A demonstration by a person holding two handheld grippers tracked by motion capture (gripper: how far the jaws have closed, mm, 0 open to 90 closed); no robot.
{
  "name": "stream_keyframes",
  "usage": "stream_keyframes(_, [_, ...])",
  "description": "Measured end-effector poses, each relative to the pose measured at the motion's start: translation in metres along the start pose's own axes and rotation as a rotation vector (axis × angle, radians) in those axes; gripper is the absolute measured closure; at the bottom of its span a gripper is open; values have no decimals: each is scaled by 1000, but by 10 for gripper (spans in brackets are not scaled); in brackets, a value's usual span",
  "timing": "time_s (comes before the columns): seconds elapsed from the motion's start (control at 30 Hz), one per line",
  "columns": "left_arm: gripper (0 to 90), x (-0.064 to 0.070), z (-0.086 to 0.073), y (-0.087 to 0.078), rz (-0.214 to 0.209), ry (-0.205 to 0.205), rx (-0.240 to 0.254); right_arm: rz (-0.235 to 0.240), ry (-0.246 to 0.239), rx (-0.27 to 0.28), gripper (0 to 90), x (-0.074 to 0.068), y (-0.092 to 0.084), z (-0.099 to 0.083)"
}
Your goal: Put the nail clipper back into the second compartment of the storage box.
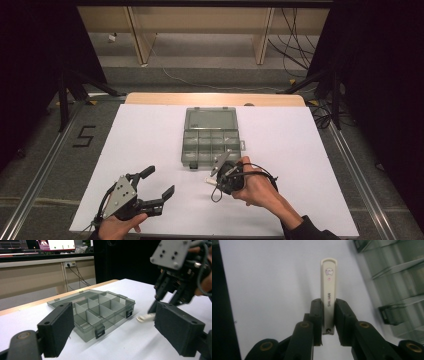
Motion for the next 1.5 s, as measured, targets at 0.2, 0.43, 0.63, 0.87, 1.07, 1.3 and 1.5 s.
stream_keyframes(0.2, [157,0,0,0,1,-1,1,-41,23,51,774,17,-6,10])
stream_keyframes(0.43, [157,0,0,0,2,-3,2,-84,64,113,774,40,-12,18])
stream_keyframes(0.63, [157,0,0,0,2,-5,3,-106,95,122,774,53,-10,24])
stream_keyframes(0.87, [157,0,0,0,1,-3,4,-128,130,144,774,67,-2,35])
stream_keyframes(1.07, [157,0,0,-1,2,-3,4,-162,156,176,774,79,4,43])
stream_keyframes(1.3, [157,-1,0,0,1,0,3,-170,199,196,774,89,11,48])
stream_keyframes(1.5, [157,-1,0,0,2,-5,5,-179,240,218,774,100,19,54])
Point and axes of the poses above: each handheld gripper's, and its own axes: y roughly forward along the jaws, z roughly out of its top, x roughly to its right, the point moved 4 cm from there along y, roughly forward along the jaws, and after that the axes turned 2 degrees about y, right-handed, at the moved point
